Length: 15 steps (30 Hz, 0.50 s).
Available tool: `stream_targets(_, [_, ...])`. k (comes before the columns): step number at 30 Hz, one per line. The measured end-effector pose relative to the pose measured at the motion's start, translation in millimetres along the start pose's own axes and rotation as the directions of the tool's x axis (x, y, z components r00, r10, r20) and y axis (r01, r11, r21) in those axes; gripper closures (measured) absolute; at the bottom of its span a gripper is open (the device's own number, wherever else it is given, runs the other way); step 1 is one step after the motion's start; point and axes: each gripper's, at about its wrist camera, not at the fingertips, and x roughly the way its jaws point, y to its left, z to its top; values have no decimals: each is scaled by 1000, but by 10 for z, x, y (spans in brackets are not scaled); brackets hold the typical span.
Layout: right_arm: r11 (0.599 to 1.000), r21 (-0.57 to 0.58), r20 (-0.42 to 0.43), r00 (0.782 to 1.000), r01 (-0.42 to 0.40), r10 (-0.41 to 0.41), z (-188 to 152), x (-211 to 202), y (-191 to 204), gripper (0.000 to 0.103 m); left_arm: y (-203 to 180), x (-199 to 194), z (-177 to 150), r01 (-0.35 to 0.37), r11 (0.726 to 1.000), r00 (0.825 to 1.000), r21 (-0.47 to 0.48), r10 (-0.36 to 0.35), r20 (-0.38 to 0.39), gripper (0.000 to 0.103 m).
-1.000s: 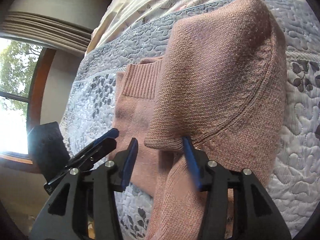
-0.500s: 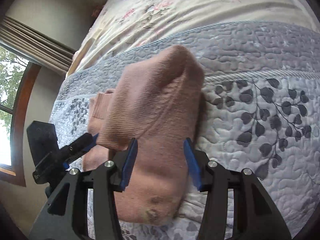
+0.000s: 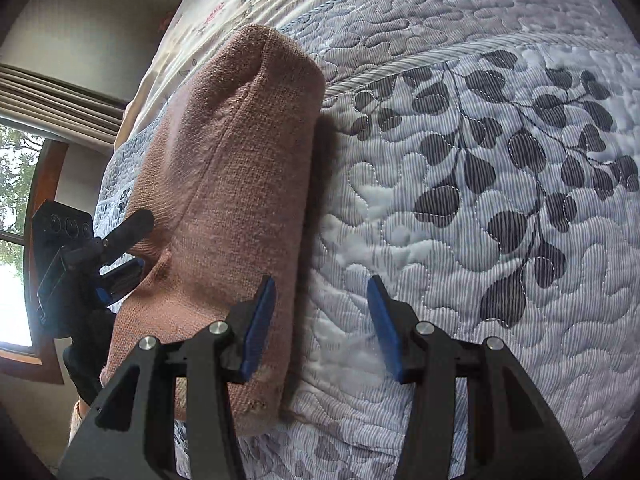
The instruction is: Fold small clothes
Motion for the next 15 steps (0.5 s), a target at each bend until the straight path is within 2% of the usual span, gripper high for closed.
stream_targets(1, [1000, 5, -2, 1000, -3, 3, -16, 4, -24, 55, -7, 17, 2, -16, 1000, 1000, 3, 16, 0, 47])
stream_targets(2, [1000, 9, -4, 1000, -7, 7, -36, 6, -47, 55, -10, 30, 4, -35, 999, 999, 4, 35, 1, 58])
stream_targets(3, [1000, 14, -6, 1000, -10, 10, -54, 8, -70, 54, -11, 38, 2, -40, 999, 999, 2, 40, 4, 64])
stream_targets(6, [1000, 24, -9, 1000, -18, 18, -115, -4, -141, 54, -70, -2, -3, -45, 999, 999, 24, 44, 25, 76])
stream_targets(9, [1000, 22, -8, 1000, -16, 16, -174, -24, -155, 54, -185, -134, -42, -32, 997, 997, 67, 28, 67, 79])
stream_targets(15, [1000, 13, -3, 1000, -18, 18, -336, -94, -85, 52, -255, -562, -44, 23, 996, 990, 90, -36, 137, 80])
